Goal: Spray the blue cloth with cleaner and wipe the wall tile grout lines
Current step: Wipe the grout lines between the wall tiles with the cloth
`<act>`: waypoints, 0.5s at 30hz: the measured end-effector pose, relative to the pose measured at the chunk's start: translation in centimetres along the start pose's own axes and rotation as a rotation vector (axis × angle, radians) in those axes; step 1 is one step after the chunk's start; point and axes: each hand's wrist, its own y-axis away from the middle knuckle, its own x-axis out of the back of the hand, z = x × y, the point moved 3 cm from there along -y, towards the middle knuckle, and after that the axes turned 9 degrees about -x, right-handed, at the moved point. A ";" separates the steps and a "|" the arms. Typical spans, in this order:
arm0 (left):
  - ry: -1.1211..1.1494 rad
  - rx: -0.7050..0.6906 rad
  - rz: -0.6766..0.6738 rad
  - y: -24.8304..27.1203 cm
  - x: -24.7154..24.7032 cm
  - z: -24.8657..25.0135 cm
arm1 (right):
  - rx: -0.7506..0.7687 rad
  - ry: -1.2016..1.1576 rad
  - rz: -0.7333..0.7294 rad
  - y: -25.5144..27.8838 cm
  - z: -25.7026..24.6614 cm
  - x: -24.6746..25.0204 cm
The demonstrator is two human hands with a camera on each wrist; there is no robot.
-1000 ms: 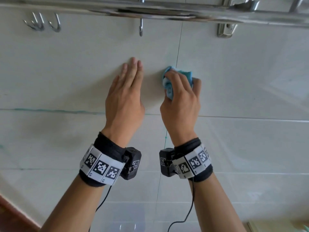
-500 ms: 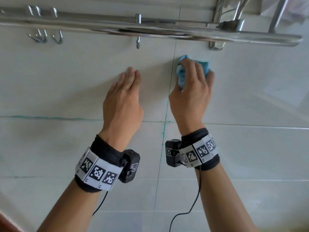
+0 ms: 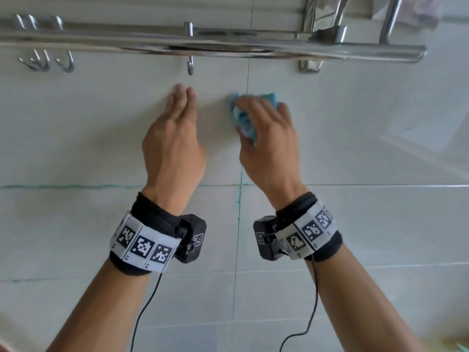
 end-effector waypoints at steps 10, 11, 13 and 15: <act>0.011 -0.013 -0.008 0.3 0.2 -0.8 | 0.144 0.068 0.092 0.4 -1.2 -3.0; 0.015 -0.014 -0.011 0.3 0.2 -0.9 | 0.172 0.076 0.059 1.6 -1.1 -3.5; 0.028 -0.010 -0.019 0.4 0.3 -1.0 | 0.182 0.087 0.007 2.4 -1.0 -3.5; 0.043 -0.011 -0.024 0.4 0.6 -1.0 | 0.154 0.079 0.009 1.1 -1.0 -2.8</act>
